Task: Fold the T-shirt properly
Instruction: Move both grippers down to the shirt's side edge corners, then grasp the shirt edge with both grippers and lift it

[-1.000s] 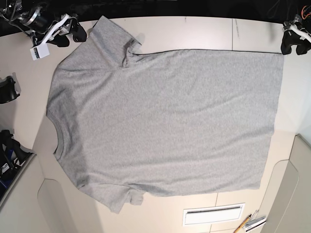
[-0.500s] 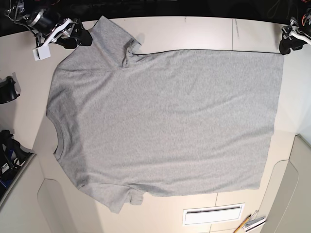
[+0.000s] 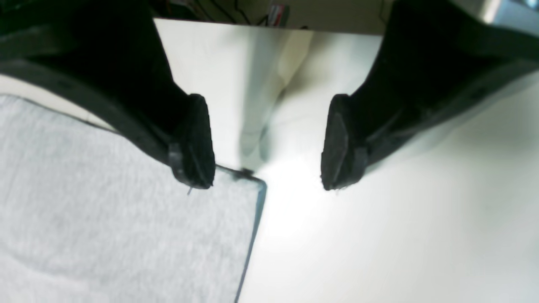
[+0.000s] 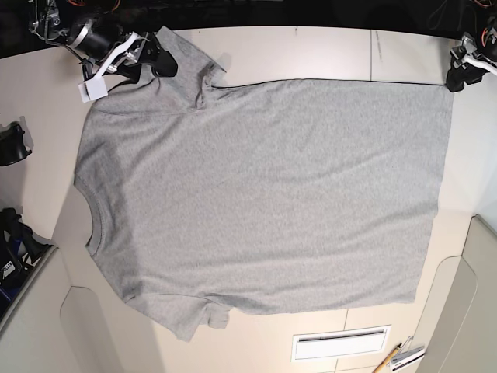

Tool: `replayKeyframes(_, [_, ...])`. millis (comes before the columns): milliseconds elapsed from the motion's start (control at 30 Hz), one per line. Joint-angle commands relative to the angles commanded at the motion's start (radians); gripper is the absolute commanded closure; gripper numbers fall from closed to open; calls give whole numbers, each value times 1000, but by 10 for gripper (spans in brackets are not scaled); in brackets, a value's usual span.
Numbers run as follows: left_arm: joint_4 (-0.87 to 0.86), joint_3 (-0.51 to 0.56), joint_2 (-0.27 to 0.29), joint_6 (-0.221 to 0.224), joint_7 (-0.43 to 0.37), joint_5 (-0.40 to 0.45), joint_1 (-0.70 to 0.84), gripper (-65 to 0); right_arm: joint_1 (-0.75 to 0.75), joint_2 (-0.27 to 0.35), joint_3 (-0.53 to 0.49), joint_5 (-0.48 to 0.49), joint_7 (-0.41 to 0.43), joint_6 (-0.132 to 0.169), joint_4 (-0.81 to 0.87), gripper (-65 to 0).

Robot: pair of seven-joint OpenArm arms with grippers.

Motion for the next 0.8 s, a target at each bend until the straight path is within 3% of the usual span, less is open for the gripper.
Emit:
replayKeyframes(100, [0,0,-6,-3,-6,0,-2,-437,0,0,0,1,0,18,0,-403])
replayKeyframes(233, [0,25,-5,-2,-7,36,-28,-437,3,0,0,0,0,18,0,-403])
replayKeyframes(433, [0,160,0,-2,-10,39,-39,-437,3,0,0,0,0,18,0,-403])
replayKeyframes(533, [0,202,1,-2,-15,83,-58,-437,3,0,0,1,3,22,0,-403])
replayKeyframes(800, [0,224,0,-3,-10,89,-63,-434,3,0,0,8,26,45,0,-400])
